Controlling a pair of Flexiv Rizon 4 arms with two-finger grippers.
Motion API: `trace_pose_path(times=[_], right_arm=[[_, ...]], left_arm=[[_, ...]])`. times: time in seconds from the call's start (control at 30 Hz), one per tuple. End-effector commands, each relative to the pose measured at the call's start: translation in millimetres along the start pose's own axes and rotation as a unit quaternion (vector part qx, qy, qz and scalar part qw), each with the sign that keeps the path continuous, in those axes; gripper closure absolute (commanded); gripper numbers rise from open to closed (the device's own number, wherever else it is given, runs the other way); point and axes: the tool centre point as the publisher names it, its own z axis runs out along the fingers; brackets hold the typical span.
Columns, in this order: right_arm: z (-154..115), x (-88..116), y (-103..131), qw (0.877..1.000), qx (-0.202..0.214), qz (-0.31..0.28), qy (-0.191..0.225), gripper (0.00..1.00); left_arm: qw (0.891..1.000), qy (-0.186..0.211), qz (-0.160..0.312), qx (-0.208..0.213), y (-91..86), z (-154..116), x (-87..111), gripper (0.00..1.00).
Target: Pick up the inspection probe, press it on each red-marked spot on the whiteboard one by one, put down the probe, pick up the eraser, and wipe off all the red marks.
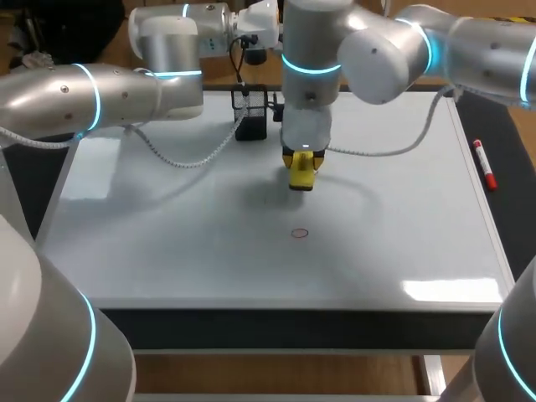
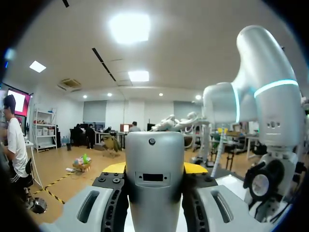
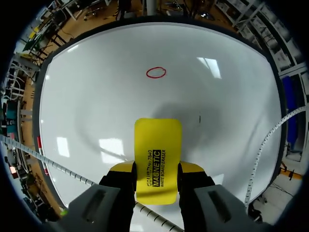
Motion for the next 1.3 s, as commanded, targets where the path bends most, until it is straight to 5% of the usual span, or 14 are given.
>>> trace_pose_path(times=[0.03, 0.83, 1.3], right_arm=[[7.7, -6.0, -6.8, 1.0, -0.005, -0.008, 0.011, 1.0], [33.8, -5.1, -21.0, 0.999, -0.038, -0.024, 0.01, 1.0], [37.1, 36.8, -24.0, 0.999, -0.042, 0.022, 0.014, 1.0]], left_arm=[[1.0, 0.001, 0.0, 0.0, -1.2, 0.3, -0.9, 1.0], [1.0, 0.001, 0.0, 0.0, -1.2, 0.3, -0.9, 1.0], [1.0, 0.001, 0.0, 0.0, -1.2, 0.3, -0.9, 1.0]])
